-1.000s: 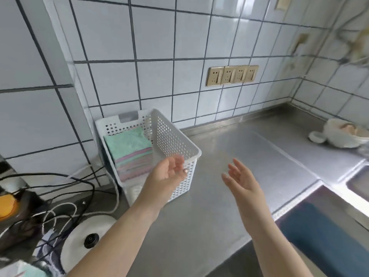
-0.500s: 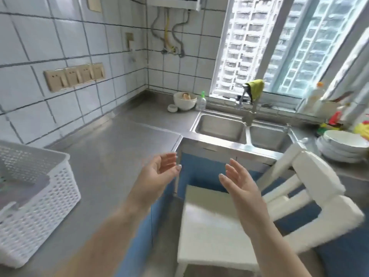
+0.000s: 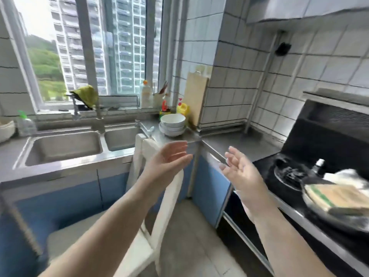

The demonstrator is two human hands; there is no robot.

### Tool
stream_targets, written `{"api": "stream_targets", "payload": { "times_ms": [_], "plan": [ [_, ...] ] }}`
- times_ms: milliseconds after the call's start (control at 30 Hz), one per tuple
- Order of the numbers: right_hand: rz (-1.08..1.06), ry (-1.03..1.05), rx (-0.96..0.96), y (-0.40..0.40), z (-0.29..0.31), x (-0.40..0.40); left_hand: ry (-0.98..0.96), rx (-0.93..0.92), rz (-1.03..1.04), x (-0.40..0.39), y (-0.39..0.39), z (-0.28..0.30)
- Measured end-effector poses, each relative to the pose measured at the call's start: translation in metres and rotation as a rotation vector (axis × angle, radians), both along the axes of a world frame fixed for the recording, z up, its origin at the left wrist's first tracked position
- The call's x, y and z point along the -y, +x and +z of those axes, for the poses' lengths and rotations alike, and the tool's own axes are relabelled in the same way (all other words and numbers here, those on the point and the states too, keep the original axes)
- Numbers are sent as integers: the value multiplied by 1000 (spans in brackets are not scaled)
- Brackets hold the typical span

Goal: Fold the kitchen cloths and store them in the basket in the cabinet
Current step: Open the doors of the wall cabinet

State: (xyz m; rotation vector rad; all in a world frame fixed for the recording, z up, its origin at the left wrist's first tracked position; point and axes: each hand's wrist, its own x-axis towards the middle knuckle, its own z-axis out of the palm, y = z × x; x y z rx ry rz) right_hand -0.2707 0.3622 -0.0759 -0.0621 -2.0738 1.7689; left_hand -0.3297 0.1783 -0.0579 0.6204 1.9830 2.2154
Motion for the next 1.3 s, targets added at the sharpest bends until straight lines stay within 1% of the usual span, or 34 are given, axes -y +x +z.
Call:
{"api": "stream_targets", "payload": {
  "times_ms": [67, 300, 400, 500, 600, 733, 833, 933, 1133, 1233, 1300],
  "plan": [
    [-82, 20, -18, 11, 11, -27, 22, -38, -99, -38, -7, 9],
    [-488, 115, -41, 73, 61, -118, 28, -164, -453, -174, -19, 42],
    [-629, 192, -32, 98, 83, -145, 28, -225, -551, -225, -9, 58],
    [-722, 278, -38, 125, 105, -174, 35, -256, -656, -269, 5, 77],
    [-822, 362, -61, 153, 131, -208, 12, -373, -699, -312, 18, 108],
    [-934, 491, -58, 189, 167, -261, 13, -515, -678, -371, 34, 150],
    [-1020, 692, -18, 211, 199, -312, 41, -604, -609, -420, 45, 179],
    [-1073, 875, 18, 223, 229, -366, 23, -715, -506, -467, 50, 202],
    [-1014, 1060, 6, 225, 297, -493, -17, -886, -282, -581, 61, 262],
    [-1000, 1168, 45, 219, 323, -537, -98, -995, -140, -623, 62, 292],
    [-992, 1288, 73, 218, 340, -567, -137, -1058, -50, -654, 65, 311]
  ]
}}
